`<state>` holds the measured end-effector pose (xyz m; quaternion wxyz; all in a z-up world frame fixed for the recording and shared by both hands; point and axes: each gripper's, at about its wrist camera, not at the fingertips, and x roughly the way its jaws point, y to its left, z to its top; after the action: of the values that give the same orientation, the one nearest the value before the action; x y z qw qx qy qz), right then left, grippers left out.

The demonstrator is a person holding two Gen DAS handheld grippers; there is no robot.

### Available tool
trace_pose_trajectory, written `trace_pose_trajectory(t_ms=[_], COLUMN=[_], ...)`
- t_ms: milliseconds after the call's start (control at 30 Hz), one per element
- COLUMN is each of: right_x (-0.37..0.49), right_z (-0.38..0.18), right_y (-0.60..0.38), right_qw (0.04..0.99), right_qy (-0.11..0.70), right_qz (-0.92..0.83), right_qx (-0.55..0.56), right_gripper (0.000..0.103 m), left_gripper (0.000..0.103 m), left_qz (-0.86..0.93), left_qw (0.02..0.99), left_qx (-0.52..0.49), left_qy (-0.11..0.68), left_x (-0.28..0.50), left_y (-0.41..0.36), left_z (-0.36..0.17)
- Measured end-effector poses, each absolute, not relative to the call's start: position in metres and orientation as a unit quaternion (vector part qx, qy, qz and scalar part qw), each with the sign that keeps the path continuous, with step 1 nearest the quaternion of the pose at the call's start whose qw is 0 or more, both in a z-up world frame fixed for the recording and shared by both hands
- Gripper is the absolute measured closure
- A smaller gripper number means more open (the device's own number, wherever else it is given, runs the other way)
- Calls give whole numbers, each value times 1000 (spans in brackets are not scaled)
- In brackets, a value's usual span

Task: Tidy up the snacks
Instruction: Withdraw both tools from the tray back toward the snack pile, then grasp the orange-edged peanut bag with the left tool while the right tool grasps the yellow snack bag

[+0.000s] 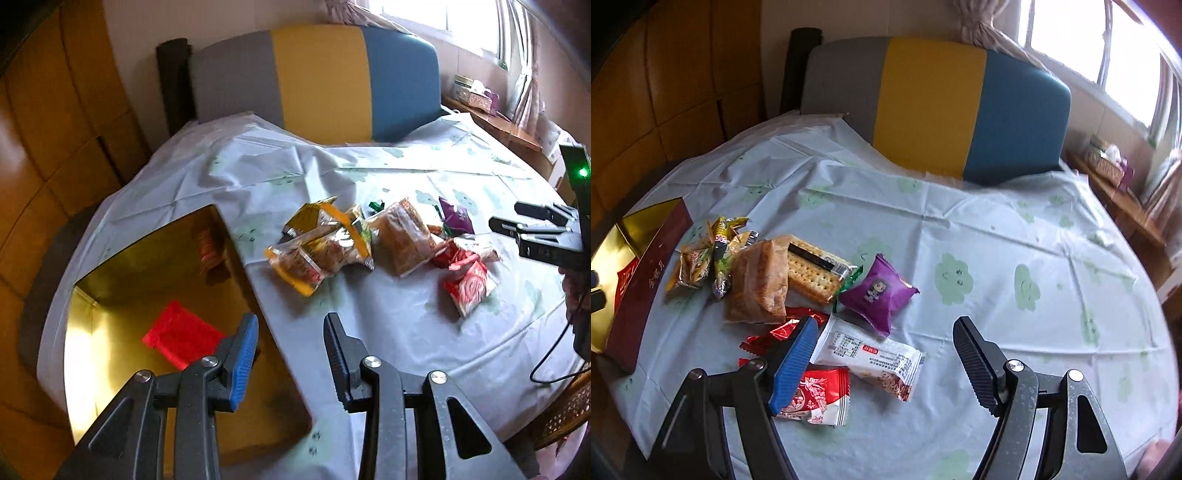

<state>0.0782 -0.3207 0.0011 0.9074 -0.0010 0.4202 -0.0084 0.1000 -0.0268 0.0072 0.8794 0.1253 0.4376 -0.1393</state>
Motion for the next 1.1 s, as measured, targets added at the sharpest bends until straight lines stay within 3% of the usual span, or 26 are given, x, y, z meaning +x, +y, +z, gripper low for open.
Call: trace_pose_trajectory(t_ms=[200, 467, 600, 767, 1067, 1100], right_x=[78, 80, 81, 81, 82, 82], right_z=[5, 7, 8, 10, 8, 7], right_y=[-314, -315, -319, -321, -321, -322], right_qw=[907, 905, 903, 901, 899, 898], right_qy=[421, 425, 429, 431, 436, 436], right_qz=[8, 10, 7, 9, 7, 6], right_qx=[8, 26, 37, 47, 51, 52], right_gripper=[27, 25, 24, 23, 23, 23], left_gripper=[66, 66, 47, 38, 37, 41], left_qz=[-154, -180, -237, -281, -259, -257], left_qw=[868, 848, 812, 772, 766, 767], left_qx=[78, 103, 170, 257, 265, 260], left_qy=[466, 487, 505, 509, 526, 526], left_x=[151, 202, 208, 202, 232, 233], left_y=[-39, -74, -91, -98, -93, -93], left_z=[9, -9, -27, -43, -67, -68])
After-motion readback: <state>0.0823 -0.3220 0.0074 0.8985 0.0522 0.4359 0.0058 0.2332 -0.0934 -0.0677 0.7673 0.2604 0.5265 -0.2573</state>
